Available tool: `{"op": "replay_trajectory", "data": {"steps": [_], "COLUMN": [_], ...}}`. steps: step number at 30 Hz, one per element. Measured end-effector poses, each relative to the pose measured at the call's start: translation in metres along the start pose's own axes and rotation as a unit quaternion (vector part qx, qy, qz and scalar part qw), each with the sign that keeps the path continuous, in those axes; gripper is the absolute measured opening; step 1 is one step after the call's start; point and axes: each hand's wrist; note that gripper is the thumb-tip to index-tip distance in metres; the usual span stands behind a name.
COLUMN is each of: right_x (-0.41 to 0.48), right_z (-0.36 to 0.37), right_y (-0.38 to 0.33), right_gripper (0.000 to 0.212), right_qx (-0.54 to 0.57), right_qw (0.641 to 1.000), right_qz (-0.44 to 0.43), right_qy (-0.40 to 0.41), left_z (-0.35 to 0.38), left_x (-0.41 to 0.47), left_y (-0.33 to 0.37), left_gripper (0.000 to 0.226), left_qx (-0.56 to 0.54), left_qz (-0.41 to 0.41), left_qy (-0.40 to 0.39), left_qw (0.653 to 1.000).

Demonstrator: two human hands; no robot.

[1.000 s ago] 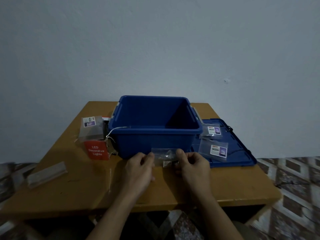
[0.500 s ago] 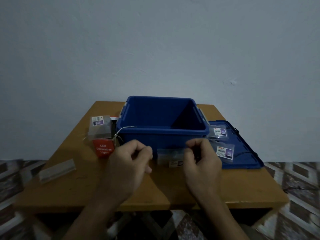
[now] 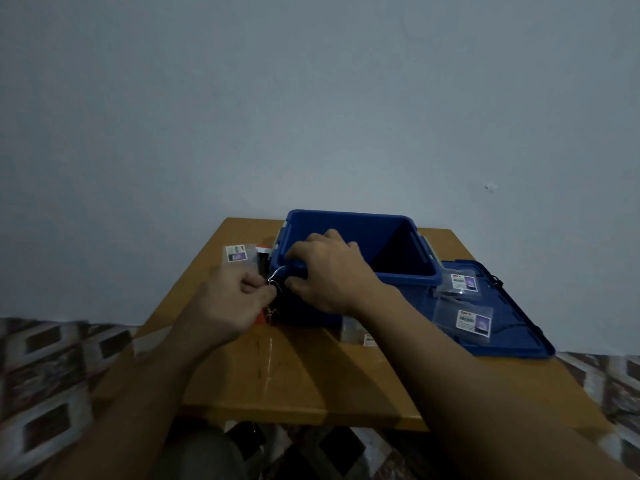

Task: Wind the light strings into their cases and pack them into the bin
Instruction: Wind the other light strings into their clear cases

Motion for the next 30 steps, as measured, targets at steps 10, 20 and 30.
{"op": "replay_trajectory", "data": {"steps": [10, 20, 30], "right_x": [0.004, -0.021, -0.091], "right_z": [0.004, -0.036, -0.074], "right_y": [0.011, 0.025, 0.017], "right_gripper": [0.014, 0.011, 0.029], "right_qx": [0.145, 0.206, 0.078], "right_qw": [0.989, 0.965, 0.978], "right_qz": [-0.001, 0.007, 0.013], "right_qy": [0.030, 0.159, 0.193], "left_z": [-0.002, -0.025, -0.029], "left_x": [-0.021, -0.064, -0.111], "left_y": [0.022, 0.066, 0.084], "left_gripper": [0.020, 0.025, 0.026], "left_qx": [0.003, -0.096, -0.139], "left_qz": [0.050, 0.121, 0.182], "left_qy": [0.023, 0.072, 0.031], "left_qw": [0.999, 0.985, 0.973]}}
Point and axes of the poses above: each hand's wrist, its own x-axis towards the middle knuckle, its own z-axis out of the palm, y = z × x, and after that the axes turned 12 degrees about -y, right-handed
